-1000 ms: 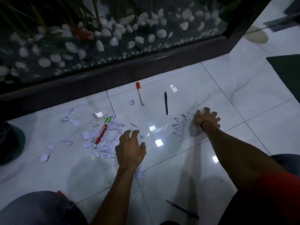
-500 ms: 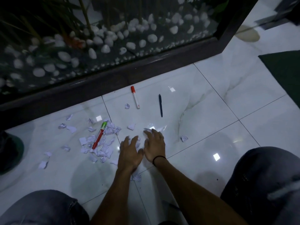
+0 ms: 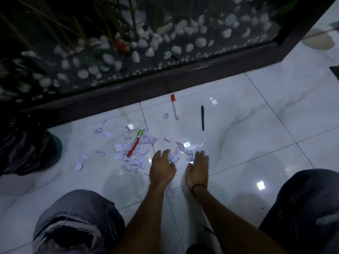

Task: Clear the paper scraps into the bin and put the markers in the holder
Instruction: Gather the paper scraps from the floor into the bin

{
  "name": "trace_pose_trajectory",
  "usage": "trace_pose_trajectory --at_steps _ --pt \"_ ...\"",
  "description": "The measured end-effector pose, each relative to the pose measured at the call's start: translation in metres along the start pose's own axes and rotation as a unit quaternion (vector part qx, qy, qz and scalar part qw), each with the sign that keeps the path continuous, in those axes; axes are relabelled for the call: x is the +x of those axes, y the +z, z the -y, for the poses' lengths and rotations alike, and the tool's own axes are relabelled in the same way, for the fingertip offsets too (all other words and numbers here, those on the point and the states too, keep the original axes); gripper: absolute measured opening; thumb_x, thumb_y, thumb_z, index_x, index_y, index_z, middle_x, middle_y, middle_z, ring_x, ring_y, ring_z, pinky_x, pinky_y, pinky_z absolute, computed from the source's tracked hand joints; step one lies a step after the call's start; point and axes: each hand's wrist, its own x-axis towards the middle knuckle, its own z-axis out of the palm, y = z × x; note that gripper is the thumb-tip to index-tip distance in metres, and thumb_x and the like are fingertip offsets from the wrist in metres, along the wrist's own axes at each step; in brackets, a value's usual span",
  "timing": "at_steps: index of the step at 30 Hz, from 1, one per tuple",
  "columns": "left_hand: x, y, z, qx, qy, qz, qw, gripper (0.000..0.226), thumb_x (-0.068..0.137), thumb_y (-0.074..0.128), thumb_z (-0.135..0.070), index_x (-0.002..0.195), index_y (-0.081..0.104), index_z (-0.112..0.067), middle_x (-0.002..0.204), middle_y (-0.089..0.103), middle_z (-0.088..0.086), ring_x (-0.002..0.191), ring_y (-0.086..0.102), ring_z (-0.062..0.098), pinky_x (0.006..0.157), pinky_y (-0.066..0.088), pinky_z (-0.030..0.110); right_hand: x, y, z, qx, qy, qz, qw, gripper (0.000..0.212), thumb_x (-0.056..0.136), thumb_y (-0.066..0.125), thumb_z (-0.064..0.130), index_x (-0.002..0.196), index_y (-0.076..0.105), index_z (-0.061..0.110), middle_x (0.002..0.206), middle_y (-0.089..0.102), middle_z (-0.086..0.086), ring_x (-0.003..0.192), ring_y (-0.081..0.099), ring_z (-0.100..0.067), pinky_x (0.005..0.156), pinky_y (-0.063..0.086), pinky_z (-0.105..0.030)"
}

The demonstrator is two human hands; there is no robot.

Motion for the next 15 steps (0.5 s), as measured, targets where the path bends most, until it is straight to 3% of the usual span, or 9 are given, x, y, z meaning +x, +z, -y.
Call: trace_pose_trajectory --at_steps 3,4,7,11,15 --pt "-0.004 -0.003 -0.002 0.001 0.011 0.001 1.0 0.048 0.099 0.05 -0.033 0.146 0.045 -0.023 0.154 0.044 0.005 0.141 0.04 0.024 0.114 0.036 0.038 -0.016 0.018 0.036 0.128 -0.071 0.12 0.982 0.07 0.096 0.045 0.05 0.154 0.025 0.016 0.16 0.028 -0.002 0.148 0.025 -0.021 0.123 0.02 -0.039" --pt "-0.002 -0.008 -0.003 -0.014 0.009 -0.01 1.0 0.047 0.1 0.05 -0.034 0.145 0.047 -0.021 0.15 0.048 0.004 0.138 0.044 0.023 0.114 0.036 0.036 -0.016 0.019 0.041 0.141 -0.095 0.13 0.977 0.067 0.096 0.048 0.048 0.153 0.028 0.019 0.157 0.034 0.001 0.145 0.032 -0.017 0.121 0.027 -0.038" --pt "0.01 -0.025 -0.007 -0.03 0.012 -0.053 0.998 0.047 0.098 0.053 -0.027 0.144 0.049 -0.02 0.148 0.051 0.004 0.136 0.047 0.023 0.111 0.038 0.035 0.004 0.012 0.031 0.07 -0.126 0.057 0.988 0.058 0.099 0.048 0.04 0.151 0.032 0.022 0.154 0.039 0.003 0.141 0.038 -0.016 0.118 0.032 -0.037" --pt "0.046 -0.043 -0.015 -0.022 0.032 -0.094 0.995 0.047 0.095 0.059 -0.024 0.142 0.051 -0.024 0.147 0.052 0.002 0.133 0.051 0.023 0.107 0.045 0.037 0.048 -0.01 0.015 -0.027 -0.105 -0.016 0.994 0.06 0.101 0.038 0.044 0.154 0.024 0.019 0.16 0.028 -0.001 0.148 0.025 -0.019 0.122 0.022 -0.035" --pt "0.099 -0.058 -0.022 0.047 0.071 -0.076 0.993 0.057 0.093 0.063 -0.019 0.147 0.045 -0.021 0.156 0.041 0.004 0.142 0.041 0.025 0.115 0.038 0.038 0.058 0.007 -0.008 -0.171 -0.156 -0.033 0.972 0.068 0.101 0.025 0.048 0.157 0.003 0.018 0.165 -0.002 -0.001 0.153 -0.001 -0.02 0.124 0.009 -0.04"
